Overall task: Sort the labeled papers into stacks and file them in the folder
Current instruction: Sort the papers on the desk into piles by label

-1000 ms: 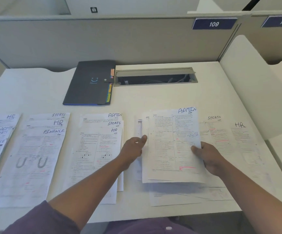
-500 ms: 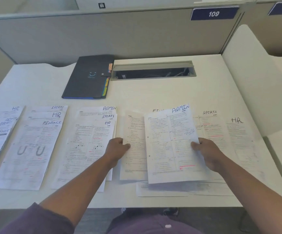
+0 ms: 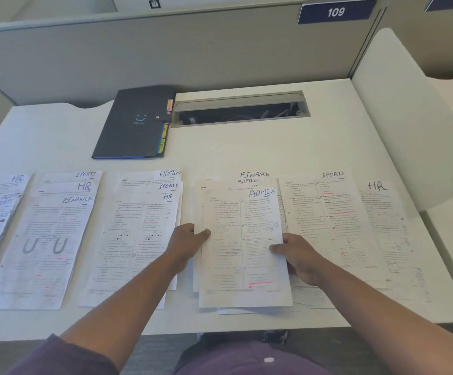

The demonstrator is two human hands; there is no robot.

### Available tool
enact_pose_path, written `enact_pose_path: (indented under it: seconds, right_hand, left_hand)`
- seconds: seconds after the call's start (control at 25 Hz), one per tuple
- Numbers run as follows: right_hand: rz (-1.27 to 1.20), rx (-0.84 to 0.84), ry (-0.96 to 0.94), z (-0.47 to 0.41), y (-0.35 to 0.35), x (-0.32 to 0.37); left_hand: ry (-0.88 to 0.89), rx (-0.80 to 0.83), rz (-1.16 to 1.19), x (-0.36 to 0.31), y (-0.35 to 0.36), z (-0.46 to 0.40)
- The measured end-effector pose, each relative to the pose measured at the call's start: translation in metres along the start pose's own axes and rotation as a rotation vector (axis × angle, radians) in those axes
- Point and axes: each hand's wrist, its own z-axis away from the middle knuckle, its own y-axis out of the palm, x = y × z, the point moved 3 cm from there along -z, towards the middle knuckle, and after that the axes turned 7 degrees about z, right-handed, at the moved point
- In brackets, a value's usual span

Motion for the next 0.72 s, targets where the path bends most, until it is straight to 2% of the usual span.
enact_pose_path:
  seconds: [0.16, 0.32, 0.52, 0.72]
  right_hand:
    - [0.123, -0.103, -0.083, 0.004, 0.000, 0.008]
    - [0.133, -0.221, -0.103, 0.004, -0.008, 0.009]
    - [0.230, -0.174, -0.106, -0.003, -0.003, 0.014]
    - [0.275, -0.040, -0.113, -0.009, 0.010, 0.031]
  left_hand:
    - [0.039, -0.001, -0.098, 0.002, 0.000, -0.005]
    - [0.039, 0.008, -0.115, 0.001, 0.003, -0.010]
    - [0.082, -0.086, -0.126, -0.003, -0.001, -0.014]
    - [0.101, -0.145, -0.141, -0.005, -0.009, -0.022]
